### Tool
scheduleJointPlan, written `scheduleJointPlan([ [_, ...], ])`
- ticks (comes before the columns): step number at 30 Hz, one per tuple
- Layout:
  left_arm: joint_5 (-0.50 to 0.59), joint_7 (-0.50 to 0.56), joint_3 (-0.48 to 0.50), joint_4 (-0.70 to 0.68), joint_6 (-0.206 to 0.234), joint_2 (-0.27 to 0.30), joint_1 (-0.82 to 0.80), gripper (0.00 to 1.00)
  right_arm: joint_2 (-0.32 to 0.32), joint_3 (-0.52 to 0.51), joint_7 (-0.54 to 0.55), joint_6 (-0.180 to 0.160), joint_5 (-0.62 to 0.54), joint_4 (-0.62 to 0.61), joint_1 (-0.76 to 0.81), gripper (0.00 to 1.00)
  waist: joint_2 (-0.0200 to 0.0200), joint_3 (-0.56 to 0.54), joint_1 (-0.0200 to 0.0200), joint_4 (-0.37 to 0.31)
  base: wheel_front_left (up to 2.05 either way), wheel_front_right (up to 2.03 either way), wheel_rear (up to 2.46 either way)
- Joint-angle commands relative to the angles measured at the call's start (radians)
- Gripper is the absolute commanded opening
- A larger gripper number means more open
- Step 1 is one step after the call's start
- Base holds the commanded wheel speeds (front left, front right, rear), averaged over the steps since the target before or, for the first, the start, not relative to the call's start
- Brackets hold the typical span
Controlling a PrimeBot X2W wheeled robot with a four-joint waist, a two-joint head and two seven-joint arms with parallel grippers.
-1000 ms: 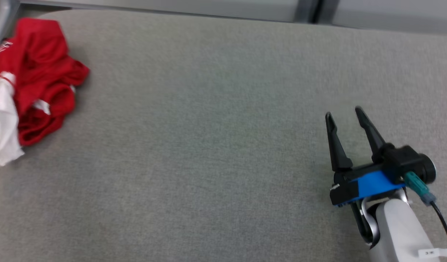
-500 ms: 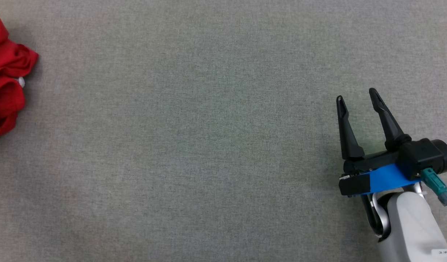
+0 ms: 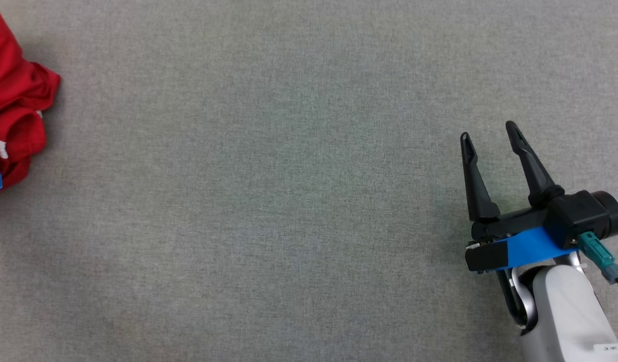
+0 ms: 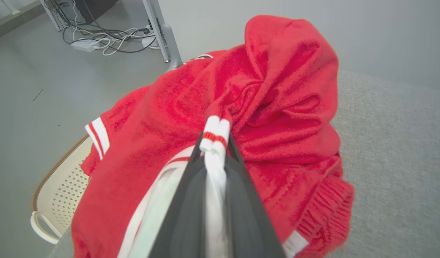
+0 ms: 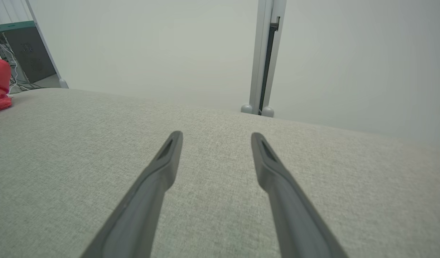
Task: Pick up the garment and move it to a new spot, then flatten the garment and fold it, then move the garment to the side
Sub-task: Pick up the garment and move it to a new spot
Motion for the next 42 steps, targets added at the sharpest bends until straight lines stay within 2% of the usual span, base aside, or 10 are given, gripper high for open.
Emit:
scheduleJointPlan([
  [1, 0.012, -0.034, -0.015, -0.012, -0.007, 0.011, -0.024, 0.00, -0.001, 0.003, -0.001, 0.000, 0.001, 0.004, -0.004, 1.00, -0.0002, -0.010, 0.0000, 0.000, 0.00, 0.00, 0.00],
  [6, 0.029, -0.128, -0.054, -0.049, -0.007, 0.039, -0.064, 0.00, 0.007, 0.015, -0.010, 0.001, 0.017, 0.030, 0.003, 1.00, -0.0002, -0.056, 0.0000, -0.002, 0.00, 0.00, 0.00],
  [10, 0.063, -0.158, -0.088, -0.126, -0.005, 0.057, -0.109, 0.00, 0.013, 0.028, -0.017, 0.000, 0.035, 0.056, 0.008, 1.00, -0.0002, -0.098, 0.0000, -0.015, 0.00, 0.00, 0.00],
  [14, 0.113, -0.164, -0.141, -0.288, -0.005, 0.066, -0.171, 0.00, 0.018, 0.045, -0.023, 0.000, 0.068, 0.093, 0.015, 1.00, -0.0002, -0.156, 0.0000, -0.055, 0.00, 0.00, 0.00],
  [18, 0.125, -0.161, -0.205, -0.431, -0.005, 0.038, -0.197, 0.00, 0.018, 0.073, -0.025, 0.001, 0.122, 0.103, 0.017, 1.00, -0.0002, -0.198, 0.0000, -0.108, 0.00, 0.00, 0.00],
  [25, 0.093, -0.068, -0.341, -0.667, -0.005, -0.019, -0.240, 0.00, 0.018, 0.096, -0.025, 0.000, 0.184, 0.096, 0.022, 1.00, -0.0002, -0.235, 0.0000, -0.229, 0.00, 0.00, 0.00],
  [29, 0.068, -0.024, -0.390, -0.773, -0.003, -0.080, -0.229, 0.00, 0.018, 0.104, -0.025, 0.001, 0.210, 0.092, 0.014, 1.00, -0.0002, -0.235, 0.0000, -0.287, 0.00, 0.00, 0.00],
  [33, 0.051, 0.005, -0.436, -0.843, 0.015, -0.154, -0.156, 0.00, 0.018, 0.107, -0.025, 0.000, 0.223, 0.091, 0.014, 1.00, -0.0002, -0.234, 0.0000, -0.316, 0.00, 0.00, 0.00],
  [42, -0.008, 0.003, -0.523, -0.869, 0.049, -0.255, 0.123, 0.00, 0.018, 0.101, -0.025, 0.001, 0.230, 0.087, 0.030, 1.00, -0.0002, -0.237, 0.0000, -0.323, 0.00, 0.00, 0.00],
])
